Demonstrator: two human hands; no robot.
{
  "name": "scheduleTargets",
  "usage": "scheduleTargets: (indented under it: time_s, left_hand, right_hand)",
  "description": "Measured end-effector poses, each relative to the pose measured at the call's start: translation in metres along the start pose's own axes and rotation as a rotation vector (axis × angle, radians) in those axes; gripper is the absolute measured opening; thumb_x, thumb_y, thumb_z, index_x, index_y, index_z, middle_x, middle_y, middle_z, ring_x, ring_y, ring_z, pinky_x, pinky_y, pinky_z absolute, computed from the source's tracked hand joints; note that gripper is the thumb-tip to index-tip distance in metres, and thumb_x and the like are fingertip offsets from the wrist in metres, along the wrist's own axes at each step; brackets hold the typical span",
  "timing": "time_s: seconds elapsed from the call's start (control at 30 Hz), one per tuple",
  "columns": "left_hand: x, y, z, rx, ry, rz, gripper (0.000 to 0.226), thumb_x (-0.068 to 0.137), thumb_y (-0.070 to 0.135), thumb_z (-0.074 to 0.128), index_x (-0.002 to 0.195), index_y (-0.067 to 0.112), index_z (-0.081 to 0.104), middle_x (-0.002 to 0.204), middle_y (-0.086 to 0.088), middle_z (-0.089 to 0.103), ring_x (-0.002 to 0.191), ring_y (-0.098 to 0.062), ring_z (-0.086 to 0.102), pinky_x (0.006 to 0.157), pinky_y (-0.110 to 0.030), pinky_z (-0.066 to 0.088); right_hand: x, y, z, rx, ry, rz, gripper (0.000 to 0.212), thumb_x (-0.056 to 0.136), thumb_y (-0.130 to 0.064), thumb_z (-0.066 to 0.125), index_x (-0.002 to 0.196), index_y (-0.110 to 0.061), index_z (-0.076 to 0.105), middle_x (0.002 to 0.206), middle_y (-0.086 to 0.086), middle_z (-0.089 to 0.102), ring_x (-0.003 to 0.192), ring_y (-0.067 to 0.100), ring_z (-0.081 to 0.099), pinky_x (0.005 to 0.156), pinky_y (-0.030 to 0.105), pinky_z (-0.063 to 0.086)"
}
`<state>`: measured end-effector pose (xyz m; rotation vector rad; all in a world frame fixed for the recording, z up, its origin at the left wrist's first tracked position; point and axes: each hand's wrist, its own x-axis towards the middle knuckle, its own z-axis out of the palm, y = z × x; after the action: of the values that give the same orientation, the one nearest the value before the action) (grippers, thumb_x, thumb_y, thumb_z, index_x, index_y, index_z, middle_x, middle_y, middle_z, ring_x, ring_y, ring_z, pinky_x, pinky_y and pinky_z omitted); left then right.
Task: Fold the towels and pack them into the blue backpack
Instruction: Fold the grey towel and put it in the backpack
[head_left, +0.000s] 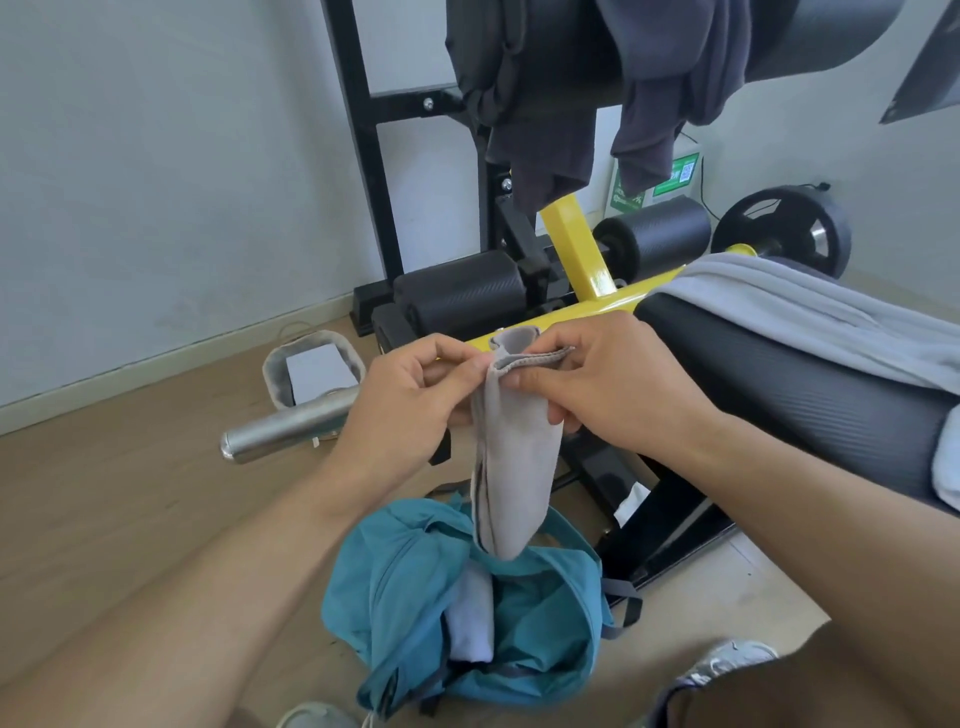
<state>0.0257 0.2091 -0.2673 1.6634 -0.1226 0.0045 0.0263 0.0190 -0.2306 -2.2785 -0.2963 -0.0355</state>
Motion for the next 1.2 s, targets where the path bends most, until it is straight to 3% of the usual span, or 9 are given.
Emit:
scheduleTargets:
  time_s: [0.17, 0.3, 0.43, 0.53, 0.73, 0.97, 1.1, 1.2]
  left_hand:
    - [-0.002, 0.001, 0.001, -0.006, -0.007, -0.015, 0.014, 0.097, 0.017, 0.062, 0.097, 0.015, 0.075, 0.091, -0.007, 0.080, 0.088, -0.022, 0.078, 0.077, -0.031, 0.061]
    - [-0.002, 0.002, 0.006, -0.018, 0.019, -0.029, 0.015, 0.099, 0.022, 0.061, 0.097, 0.014, 0.074, 0.091, -0.008, 0.080, 0.087, -0.021, 0.078, 0.076, -0.030, 0.061]
    - [-0.004, 0.003, 0.007, -0.063, -0.029, -0.050, 0.033, 0.075, 0.043, 0.077, 0.093, 0.015, 0.073, 0.094, -0.007, 0.080, 0.091, -0.021, 0.077, 0.080, -0.032, 0.060]
    - [-0.002, 0.000, 0.004, 0.010, -0.024, -0.032, 0.031, 0.068, 0.032, 0.082, 0.093, 0.017, 0.072, 0.093, -0.004, 0.081, 0.093, -0.019, 0.077, 0.083, -0.035, 0.059]
    - [0.005, -0.006, -0.006, 0.089, 0.041, -0.033, 0.030, 0.066, 0.035, 0.083, 0.088, 0.018, 0.073, 0.087, -0.001, 0.080, 0.089, -0.018, 0.077, 0.082, -0.036, 0.059]
    - [0.015, -0.018, -0.023, 0.146, 0.156, -0.094, 0.020, 0.075, 0.021, 0.088, 0.087, 0.016, 0.073, 0.081, 0.002, 0.080, 0.079, -0.010, 0.075, 0.080, -0.033, 0.058]
    - [0.015, -0.019, -0.025, 0.184, 0.171, -0.073, 0.016, 0.078, 0.024, 0.086, 0.088, 0.021, 0.073, 0.083, 0.004, 0.080, 0.088, -0.015, 0.075, 0.092, -0.045, 0.060]
    - [0.015, -0.019, -0.025, 0.204, 0.168, -0.046, 0.014, 0.081, 0.026, 0.085, 0.088, 0.023, 0.073, 0.082, 0.006, 0.079, 0.084, -0.012, 0.072, 0.094, -0.048, 0.059]
  right_hand:
    - [-0.001, 0.002, 0.000, -0.006, -0.040, -0.015, 0.022, 0.085, -0.050, 0.076, 0.079, -0.030, 0.073, 0.058, -0.007, 0.070, 0.053, 0.007, 0.067, 0.061, 0.024, 0.059]
    - [0.001, 0.003, 0.001, -0.001, -0.023, -0.001, 0.021, 0.085, -0.049, 0.077, 0.078, -0.029, 0.073, 0.058, -0.007, 0.071, 0.054, 0.008, 0.069, 0.064, 0.029, 0.061]
    - [0.001, 0.005, 0.002, -0.031, -0.004, 0.020, 0.021, 0.084, -0.049, 0.075, 0.075, -0.031, 0.072, 0.056, -0.007, 0.070, 0.052, 0.007, 0.067, 0.065, 0.033, 0.063]
    - [0.004, 0.007, 0.001, -0.120, -0.022, 0.005, 0.024, 0.081, -0.057, 0.074, 0.075, -0.033, 0.072, 0.056, -0.007, 0.069, 0.052, 0.006, 0.066, 0.061, 0.031, 0.061]
    - [0.009, 0.021, -0.018, -0.664, -0.201, 0.115, 0.035, 0.075, -0.067, 0.075, 0.087, -0.035, 0.066, 0.079, -0.013, 0.063, 0.079, 0.010, 0.061, 0.061, 0.031, 0.045]
    - [0.013, 0.023, -0.024, -0.611, -0.090, 0.119, 0.033, 0.077, -0.068, 0.073, 0.073, -0.036, 0.069, 0.080, -0.016, 0.067, 0.080, 0.009, 0.062, 0.067, 0.032, 0.043]
    - [0.015, 0.023, -0.024, -0.557, -0.321, -0.064, 0.026, 0.079, -0.064, 0.073, 0.078, -0.039, 0.068, 0.097, -0.018, 0.063, 0.093, 0.006, 0.060, 0.080, 0.039, 0.054]
    - [0.015, 0.025, -0.015, -0.482, -0.461, -0.174, 0.017, 0.083, -0.054, 0.075, 0.088, -0.038, 0.070, 0.106, -0.016, 0.061, 0.101, 0.006, 0.057, 0.090, 0.041, 0.051]
